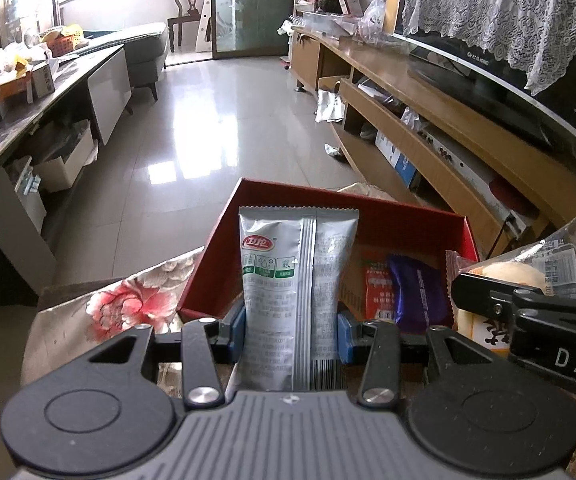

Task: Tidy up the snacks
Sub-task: 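Carry both packets over the red box and lower them inside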

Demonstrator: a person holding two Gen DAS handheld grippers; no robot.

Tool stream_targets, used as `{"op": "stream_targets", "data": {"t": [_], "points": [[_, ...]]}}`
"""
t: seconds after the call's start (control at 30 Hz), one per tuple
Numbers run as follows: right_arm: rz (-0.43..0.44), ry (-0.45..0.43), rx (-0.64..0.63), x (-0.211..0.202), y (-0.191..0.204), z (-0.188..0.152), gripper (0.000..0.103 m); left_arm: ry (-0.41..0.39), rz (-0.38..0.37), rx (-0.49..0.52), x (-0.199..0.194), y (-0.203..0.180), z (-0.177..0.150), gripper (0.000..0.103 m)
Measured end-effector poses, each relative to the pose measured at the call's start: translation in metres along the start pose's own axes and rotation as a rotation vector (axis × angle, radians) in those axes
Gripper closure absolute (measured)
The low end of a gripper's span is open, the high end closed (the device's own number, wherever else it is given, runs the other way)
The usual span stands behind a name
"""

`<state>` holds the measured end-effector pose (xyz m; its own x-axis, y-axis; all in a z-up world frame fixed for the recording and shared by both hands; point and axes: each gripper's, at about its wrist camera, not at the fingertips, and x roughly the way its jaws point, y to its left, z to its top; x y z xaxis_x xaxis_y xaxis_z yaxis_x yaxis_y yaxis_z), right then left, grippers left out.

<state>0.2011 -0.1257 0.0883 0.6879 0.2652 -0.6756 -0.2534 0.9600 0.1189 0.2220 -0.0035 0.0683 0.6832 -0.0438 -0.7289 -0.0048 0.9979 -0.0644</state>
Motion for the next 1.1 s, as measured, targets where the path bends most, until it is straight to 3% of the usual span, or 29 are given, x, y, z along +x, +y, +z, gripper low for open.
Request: {"op": "stream_targets", "data": {"t": [0.53, 1.1], "points": [[-0.049, 0.003, -0.007, 0.034, -0.019, 0.021, 0.055, 0.011, 0.027, 0.0, 0.047, -0.016, 0.026, 0.057], [-0.059, 0.051, 0.014, 0.078, -0.039, 0.022, 0.055, 0.046, 0.059, 0.033, 0.093, -0.027, 0.032, 0.057]]}}
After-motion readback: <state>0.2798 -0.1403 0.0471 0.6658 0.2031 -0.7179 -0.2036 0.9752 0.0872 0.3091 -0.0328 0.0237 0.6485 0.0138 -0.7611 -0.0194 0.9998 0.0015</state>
